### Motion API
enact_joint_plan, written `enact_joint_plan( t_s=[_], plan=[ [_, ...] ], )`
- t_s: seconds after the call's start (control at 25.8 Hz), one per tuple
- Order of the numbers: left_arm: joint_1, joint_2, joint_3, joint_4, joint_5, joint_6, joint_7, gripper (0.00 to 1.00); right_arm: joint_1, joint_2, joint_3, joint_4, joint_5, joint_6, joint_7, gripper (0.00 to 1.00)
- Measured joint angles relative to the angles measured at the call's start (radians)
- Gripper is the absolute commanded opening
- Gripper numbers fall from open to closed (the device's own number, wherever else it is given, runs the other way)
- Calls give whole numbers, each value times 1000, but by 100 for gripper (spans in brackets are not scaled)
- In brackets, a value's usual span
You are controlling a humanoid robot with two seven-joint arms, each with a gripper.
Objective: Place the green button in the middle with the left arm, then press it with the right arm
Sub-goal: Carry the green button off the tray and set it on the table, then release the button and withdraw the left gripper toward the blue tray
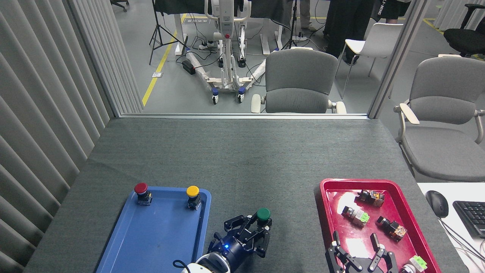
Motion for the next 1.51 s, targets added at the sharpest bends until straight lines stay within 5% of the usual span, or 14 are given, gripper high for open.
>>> enact_joint_plan(
  t_s=[0.15, 0.27, 0.39, 0.46, 0.5, 0.97, 1.24, 1.51],
  plan=[
    [-3, -2, -17, 32, 0, 18, 1, 7, 4, 0, -7, 0, -1, -3, 0, 99],
    [-4, -2, -20, 45, -1, 23, 2, 19, 5, 0, -9, 0, -1, -5, 0, 99],
    [-4, -1, -20, 49, -1, 42, 7, 51, 6, 0, -9, 1, -2, -5, -2, 99],
    [-2, -2, -22, 50, -1, 61, 21, 88, 6, 0, -9, 1, -2, -6, -2, 99],
    [-2, -2, -23, 50, 0, 69, 31, 99, 6, 0, -9, 1, -2, -6, -2, 99],
    [20, 17, -44, -48, 2, 62, 56, 99, -3, 12, 11, 1, -2, -4, -7, 92],
    [124, 134, 74, -249, 27, 69, 43, 99, -55, 32, 82, 4, 14, 18, 5, 78],
    [256, 199, 334, -387, 29, 79, 42, 99, -152, 70, 185, 69, 53, 43, 9, 32]
  ],
)
